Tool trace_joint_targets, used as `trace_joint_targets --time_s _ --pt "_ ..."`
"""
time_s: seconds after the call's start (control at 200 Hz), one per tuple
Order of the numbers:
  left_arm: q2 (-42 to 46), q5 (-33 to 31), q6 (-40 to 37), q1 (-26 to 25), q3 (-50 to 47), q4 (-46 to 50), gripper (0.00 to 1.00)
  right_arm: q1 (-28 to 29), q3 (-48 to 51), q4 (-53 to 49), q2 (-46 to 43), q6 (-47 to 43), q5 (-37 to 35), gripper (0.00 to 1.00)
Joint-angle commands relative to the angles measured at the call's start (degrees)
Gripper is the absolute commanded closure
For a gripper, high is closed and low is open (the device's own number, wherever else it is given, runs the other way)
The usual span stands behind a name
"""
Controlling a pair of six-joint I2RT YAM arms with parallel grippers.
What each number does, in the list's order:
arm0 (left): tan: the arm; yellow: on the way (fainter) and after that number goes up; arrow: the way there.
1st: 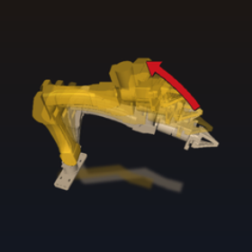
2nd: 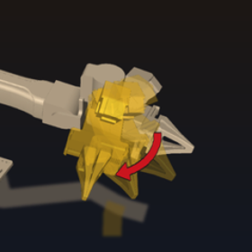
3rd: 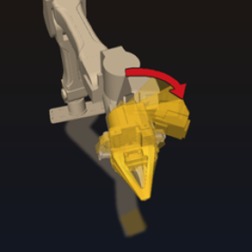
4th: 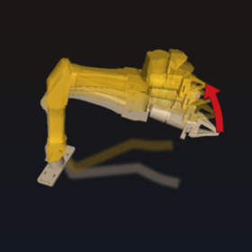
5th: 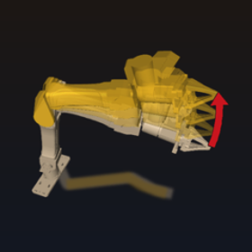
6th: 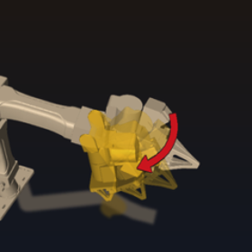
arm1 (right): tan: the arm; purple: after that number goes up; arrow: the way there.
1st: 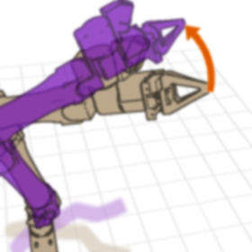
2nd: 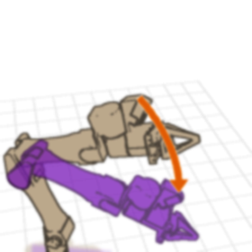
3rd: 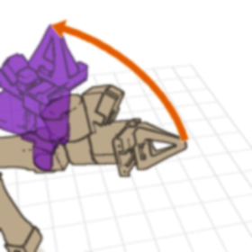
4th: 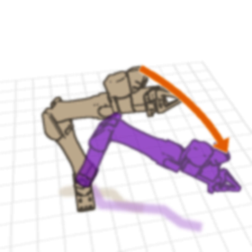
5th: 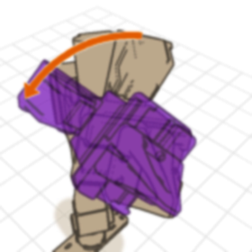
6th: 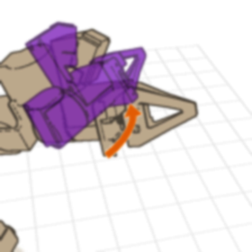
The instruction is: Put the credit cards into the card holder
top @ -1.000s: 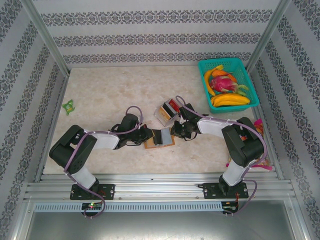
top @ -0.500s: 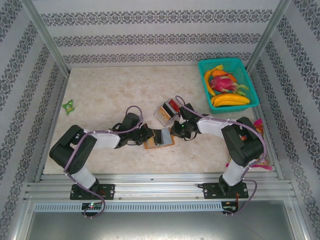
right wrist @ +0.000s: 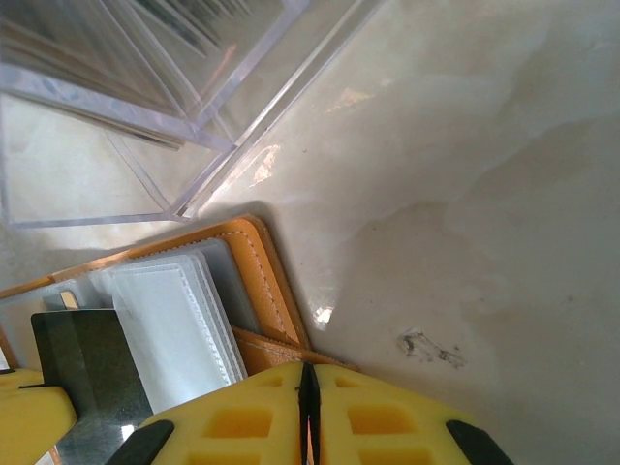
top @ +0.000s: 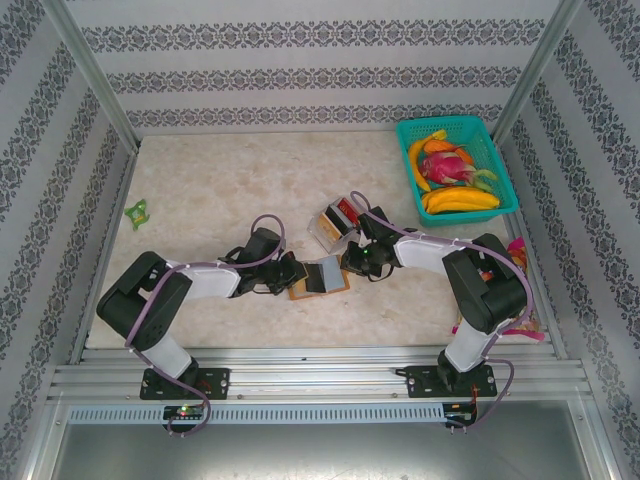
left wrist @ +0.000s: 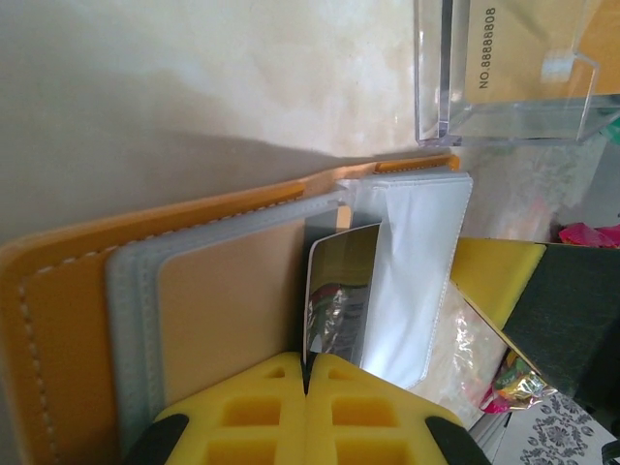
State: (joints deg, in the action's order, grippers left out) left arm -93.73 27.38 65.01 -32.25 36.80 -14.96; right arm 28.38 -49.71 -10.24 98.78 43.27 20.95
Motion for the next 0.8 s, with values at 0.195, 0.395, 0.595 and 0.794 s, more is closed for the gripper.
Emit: trace_joint_targets --time_s 0.195,0.395,0.595,0.794 --pt "-1.94 -1.76 0.56 -0.88 0.55 -5.78 0.97 1.24 1.55 -0.38 3.02 0.01 -0.34 0.86" --pt "-2.15 -4.39 1.46 -0.97 0.13 -8.63 1.00 1.46 1.51 -0.24 2.99 0.20 -0.16 0.86" --pt "-3.52 -4.29 3.26 -2.32 0.29 -10.84 0.98 1.67 1.70 0.11 2.50 0.95 1.12 0.86" --pt "-3.47 -5.13 3.90 -3.61 0.98 -8.72 0.88 1.76 2.93 0.93 1.16 2.12 1.55 0.86"
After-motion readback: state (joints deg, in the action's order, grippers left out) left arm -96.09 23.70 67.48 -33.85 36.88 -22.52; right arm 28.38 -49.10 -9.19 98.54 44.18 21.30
